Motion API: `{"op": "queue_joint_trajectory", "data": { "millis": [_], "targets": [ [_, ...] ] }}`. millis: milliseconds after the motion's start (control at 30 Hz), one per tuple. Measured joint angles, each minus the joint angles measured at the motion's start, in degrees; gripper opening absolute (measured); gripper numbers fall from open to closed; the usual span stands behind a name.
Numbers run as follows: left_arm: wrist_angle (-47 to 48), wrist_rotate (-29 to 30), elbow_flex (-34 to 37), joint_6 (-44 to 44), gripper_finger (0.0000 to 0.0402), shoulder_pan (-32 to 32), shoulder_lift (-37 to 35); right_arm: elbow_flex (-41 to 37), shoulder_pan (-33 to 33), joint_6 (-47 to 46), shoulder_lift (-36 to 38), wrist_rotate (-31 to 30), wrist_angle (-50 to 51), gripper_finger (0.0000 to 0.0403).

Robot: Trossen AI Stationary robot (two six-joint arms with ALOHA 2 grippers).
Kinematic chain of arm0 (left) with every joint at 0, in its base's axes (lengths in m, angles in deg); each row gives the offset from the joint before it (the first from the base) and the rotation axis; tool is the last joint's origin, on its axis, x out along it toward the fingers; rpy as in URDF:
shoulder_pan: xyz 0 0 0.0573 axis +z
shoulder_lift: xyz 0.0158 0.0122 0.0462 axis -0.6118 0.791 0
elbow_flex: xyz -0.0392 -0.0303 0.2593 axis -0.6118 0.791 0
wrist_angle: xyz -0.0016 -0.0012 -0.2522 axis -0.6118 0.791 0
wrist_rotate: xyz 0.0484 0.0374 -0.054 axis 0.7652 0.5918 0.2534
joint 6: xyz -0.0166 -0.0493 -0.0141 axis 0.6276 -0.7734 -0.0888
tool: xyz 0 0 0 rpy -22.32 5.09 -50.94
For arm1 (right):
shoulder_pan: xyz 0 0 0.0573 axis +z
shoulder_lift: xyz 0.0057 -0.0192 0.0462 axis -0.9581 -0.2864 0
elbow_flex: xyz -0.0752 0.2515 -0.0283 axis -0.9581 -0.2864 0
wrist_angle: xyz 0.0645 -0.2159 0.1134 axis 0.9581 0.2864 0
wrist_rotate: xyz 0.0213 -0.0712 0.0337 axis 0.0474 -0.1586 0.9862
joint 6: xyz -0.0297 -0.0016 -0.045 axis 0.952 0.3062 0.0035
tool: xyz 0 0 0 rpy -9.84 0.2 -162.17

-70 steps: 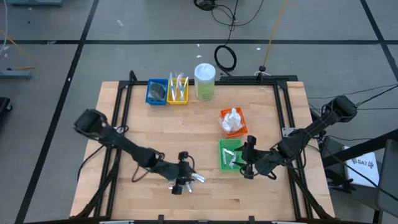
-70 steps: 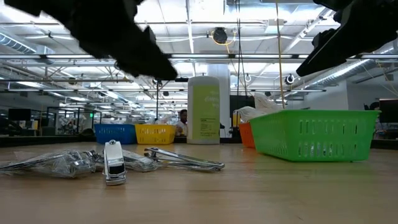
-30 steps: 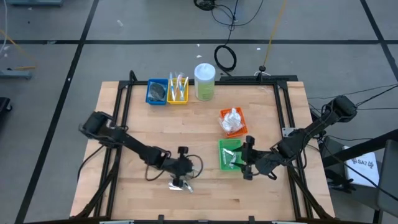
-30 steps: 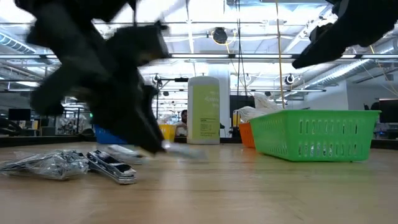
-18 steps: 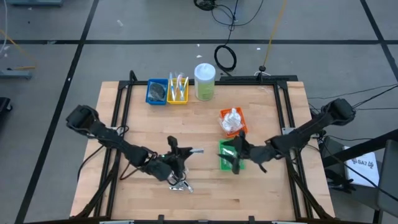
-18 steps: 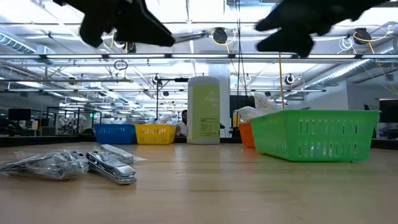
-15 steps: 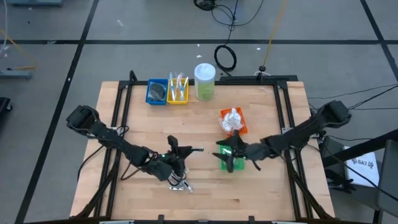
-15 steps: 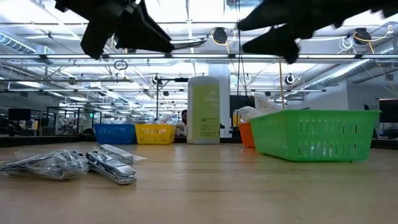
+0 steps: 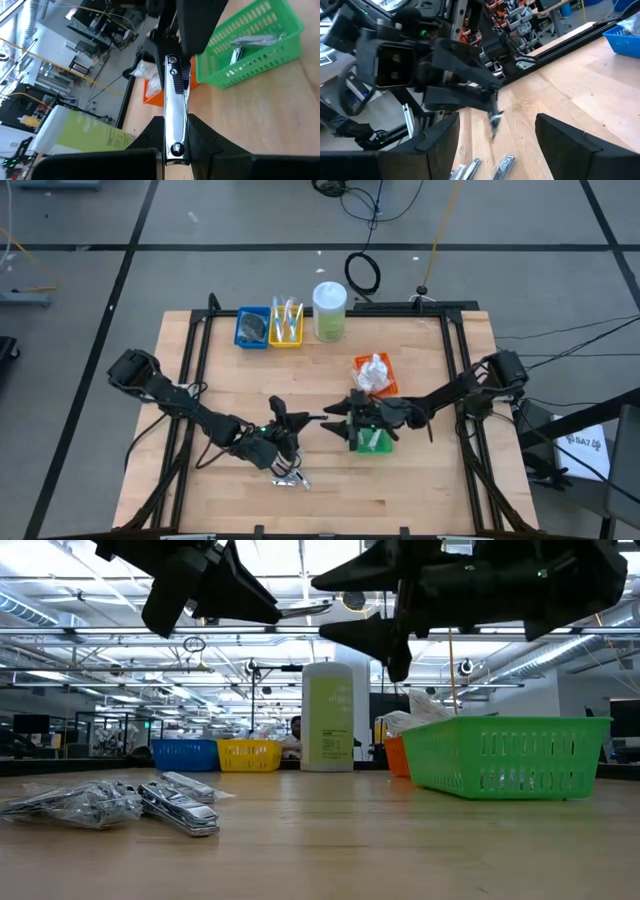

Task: Pick & Place Travel size toiletries
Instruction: Put the nail cutter into the green bin

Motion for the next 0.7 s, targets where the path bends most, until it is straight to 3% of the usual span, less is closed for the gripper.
{"op": "queue_joint_trajectory", "data": {
  "millis": [167,300,400,700],
  "targets": [
    [-1.34,-0.82,-0.02,0.27,0.0034,0.29,0.0,1.47,-0.41,0.07,-1.4,1.36,-0.56,0.0244],
    [-1.32,-2.54,-0.02,-0.79,0.0035,1.0,0.0,2.89,-0.49,0.34,-1.41,3.04,0.43,0.0215],
    [-1.3,-5.85,-0.02,-2.35,0.0035,1.69,0.0,3.41,-0.46,1.66,-1.44,3.05,0.96,0.0173],
    [-1.28,-5.81,-0.04,-3.18,0.0042,2.08,0.0,3.47,-1.38,2.14,-1.43,5.37,1.89,0.0014]
  ]
}}
